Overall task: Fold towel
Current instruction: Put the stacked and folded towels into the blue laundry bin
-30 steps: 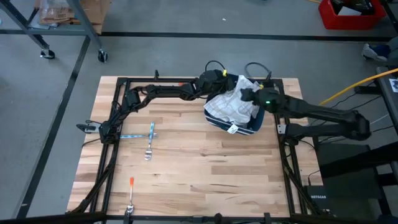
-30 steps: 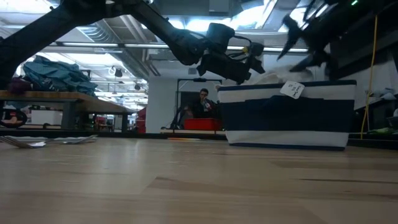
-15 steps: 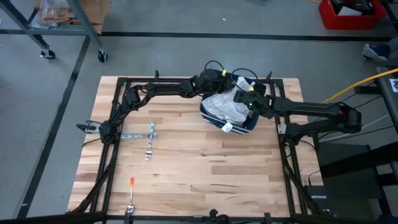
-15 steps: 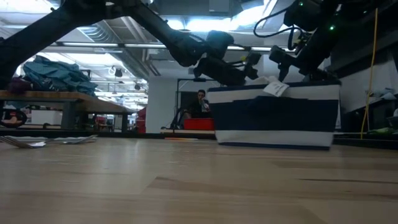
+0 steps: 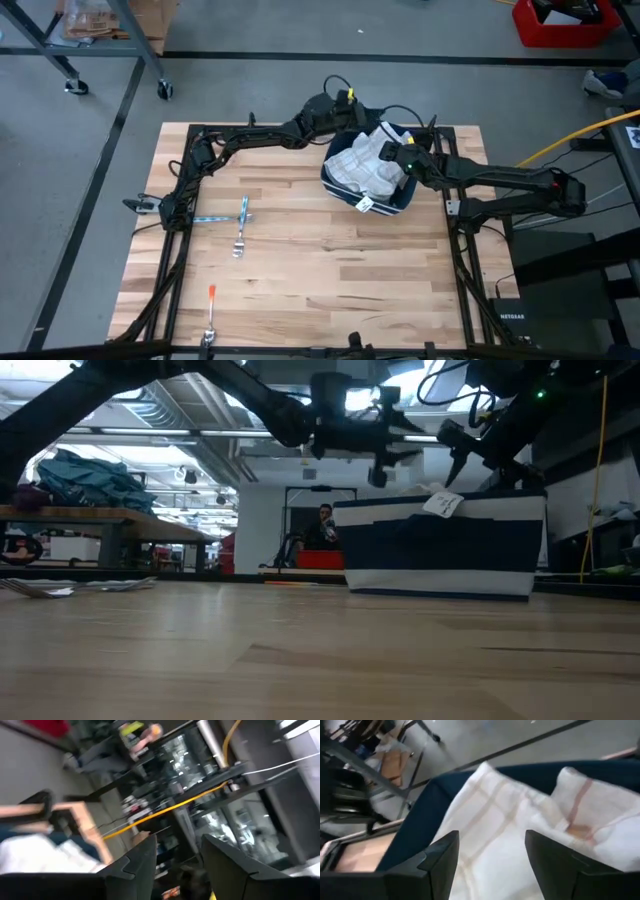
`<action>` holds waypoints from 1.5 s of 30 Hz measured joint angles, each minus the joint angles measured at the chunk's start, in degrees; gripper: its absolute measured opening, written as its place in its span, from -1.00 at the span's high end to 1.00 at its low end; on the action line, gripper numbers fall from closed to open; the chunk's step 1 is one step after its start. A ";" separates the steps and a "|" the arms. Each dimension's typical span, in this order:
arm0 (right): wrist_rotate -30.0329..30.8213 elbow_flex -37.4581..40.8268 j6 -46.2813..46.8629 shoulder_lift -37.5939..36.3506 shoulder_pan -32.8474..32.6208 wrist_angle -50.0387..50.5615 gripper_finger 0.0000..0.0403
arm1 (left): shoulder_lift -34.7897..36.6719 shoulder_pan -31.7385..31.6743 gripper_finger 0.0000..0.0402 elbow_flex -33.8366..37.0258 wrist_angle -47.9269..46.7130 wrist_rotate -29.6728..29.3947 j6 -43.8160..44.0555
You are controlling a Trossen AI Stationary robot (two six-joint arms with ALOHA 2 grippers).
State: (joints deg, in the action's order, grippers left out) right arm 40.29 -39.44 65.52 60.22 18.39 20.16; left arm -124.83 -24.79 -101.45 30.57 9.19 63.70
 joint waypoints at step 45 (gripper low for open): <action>-2.05 0.07 -11.96 11.25 0.68 -26.93 -0.15 | 6.76 20.57 0.26 -0.02 34.85 32.07 -7.80</action>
State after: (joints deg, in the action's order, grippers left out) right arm 38.24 -39.38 53.55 71.47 19.07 -6.77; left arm -118.06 -4.22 -101.47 65.42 41.25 55.89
